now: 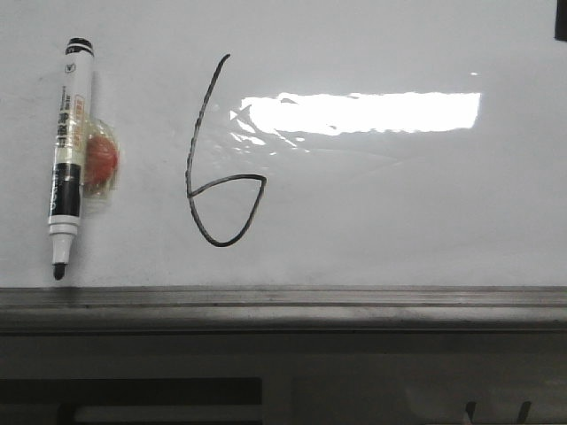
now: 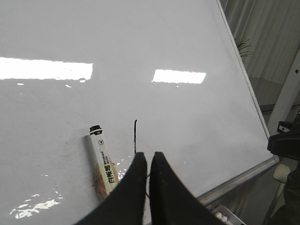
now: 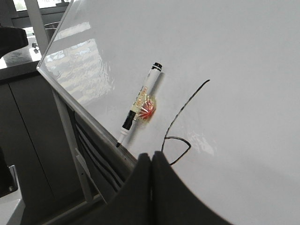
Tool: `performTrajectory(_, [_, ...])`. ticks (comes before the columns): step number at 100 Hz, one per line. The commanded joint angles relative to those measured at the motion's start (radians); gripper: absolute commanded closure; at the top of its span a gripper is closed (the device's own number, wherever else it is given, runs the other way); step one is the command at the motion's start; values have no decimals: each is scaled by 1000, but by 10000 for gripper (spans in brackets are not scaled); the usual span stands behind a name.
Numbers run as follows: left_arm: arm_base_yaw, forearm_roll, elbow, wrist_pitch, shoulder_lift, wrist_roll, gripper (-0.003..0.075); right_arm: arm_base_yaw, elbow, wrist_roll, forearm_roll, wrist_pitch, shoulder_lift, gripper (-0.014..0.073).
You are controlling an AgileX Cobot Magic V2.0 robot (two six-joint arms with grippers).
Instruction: Write number 6 on whiteboard
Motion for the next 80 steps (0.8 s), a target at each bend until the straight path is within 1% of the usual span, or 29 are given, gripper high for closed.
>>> performTrajectory(1, [2, -14, -23, -65, -24, 0, 741, -8, -26, -10, -13, -82, 2, 657])
performTrajectory(33, [2, -14, -19, -65, -24, 0, 741, -8, -26, -10, -13, -82, 2, 657])
performTrajectory(52, [7, 83, -13, -68, -24, 0, 741, -8, -26, -10, -13, -82, 2, 657])
performTrajectory(68, [54, 145, 28, -90, -24, 0, 741, -8, -26, -10, -13, -82, 2, 657])
performTrajectory(80, [129, 186, 66, -99, -24, 0, 741, -8, -26, -10, -13, -82, 2, 657])
